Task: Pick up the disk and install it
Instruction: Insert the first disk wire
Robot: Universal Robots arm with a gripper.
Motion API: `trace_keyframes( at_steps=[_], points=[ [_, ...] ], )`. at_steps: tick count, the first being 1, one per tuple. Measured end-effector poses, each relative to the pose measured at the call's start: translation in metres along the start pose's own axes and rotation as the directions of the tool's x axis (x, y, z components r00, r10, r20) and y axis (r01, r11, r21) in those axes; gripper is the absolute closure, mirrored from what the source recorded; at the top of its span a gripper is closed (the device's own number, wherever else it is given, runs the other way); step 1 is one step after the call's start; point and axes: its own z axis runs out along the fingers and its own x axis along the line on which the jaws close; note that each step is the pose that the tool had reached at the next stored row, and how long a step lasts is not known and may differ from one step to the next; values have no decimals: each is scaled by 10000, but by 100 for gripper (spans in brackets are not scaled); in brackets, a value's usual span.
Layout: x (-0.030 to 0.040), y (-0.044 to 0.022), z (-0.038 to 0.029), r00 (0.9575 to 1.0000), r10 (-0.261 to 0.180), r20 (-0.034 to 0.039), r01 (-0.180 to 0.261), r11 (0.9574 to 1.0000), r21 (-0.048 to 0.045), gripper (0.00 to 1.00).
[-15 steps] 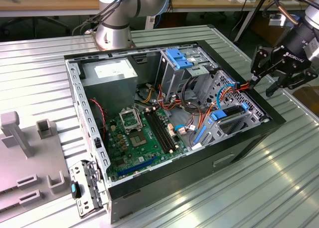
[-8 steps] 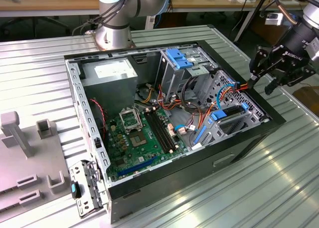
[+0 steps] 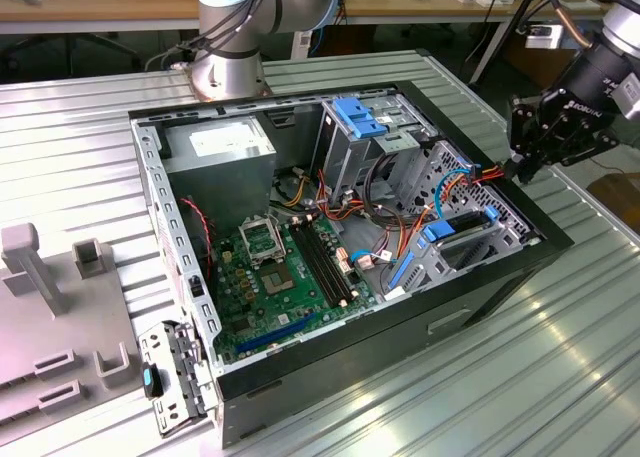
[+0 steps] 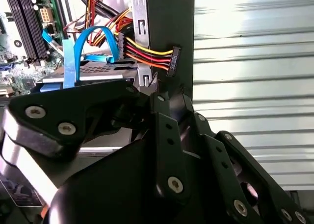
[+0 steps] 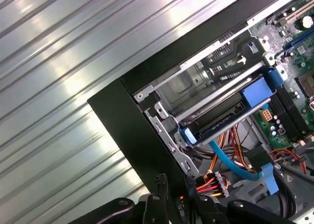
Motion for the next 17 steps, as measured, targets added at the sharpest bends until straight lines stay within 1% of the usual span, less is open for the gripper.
trace_keyframes(
  at_steps=[1,3,5,6,7,8,9,10,11,12,13,14,15,16,17],
  points=[
    [2,-1,4,10000,-44,-16,44,10000,27,73],
    [1,0,9,9999,-111,-26,112,9999,46,73],
    [0,1,13,9990,-455,-17,455,9990,33,72],
    [1,1,16,9977,-678,-11,678,9977,24,65],
    [1,1,17,9963,-863,-6,863,9963,16,65],
    [1,1,21,9918,-1275,5,1275,9918,-2,65],
    [2,1,22,9881,-1539,13,1539,9881,-13,65],
    [1,1,24,9830,-1834,23,1834,9830,-24,65],
    [2,1,25,9739,-2270,37,2271,9739,-41,65],
    [2,1,28,9664,-2572,48,2572,9663,-52,65],
    [2,1,32,9599,-2803,57,2803,9599,-58,65],
    [2,1,34,9551,-2963,62,2964,9550,-66,65],
    [2,1,37,9464,-3230,72,3230,9464,-77,65],
    [-2,-5,41,9418,-3359,77,3360,9418,-80,65],
    [-8,-14,43,9397,-3419,79,3419,9397,-82,65]
  ],
)
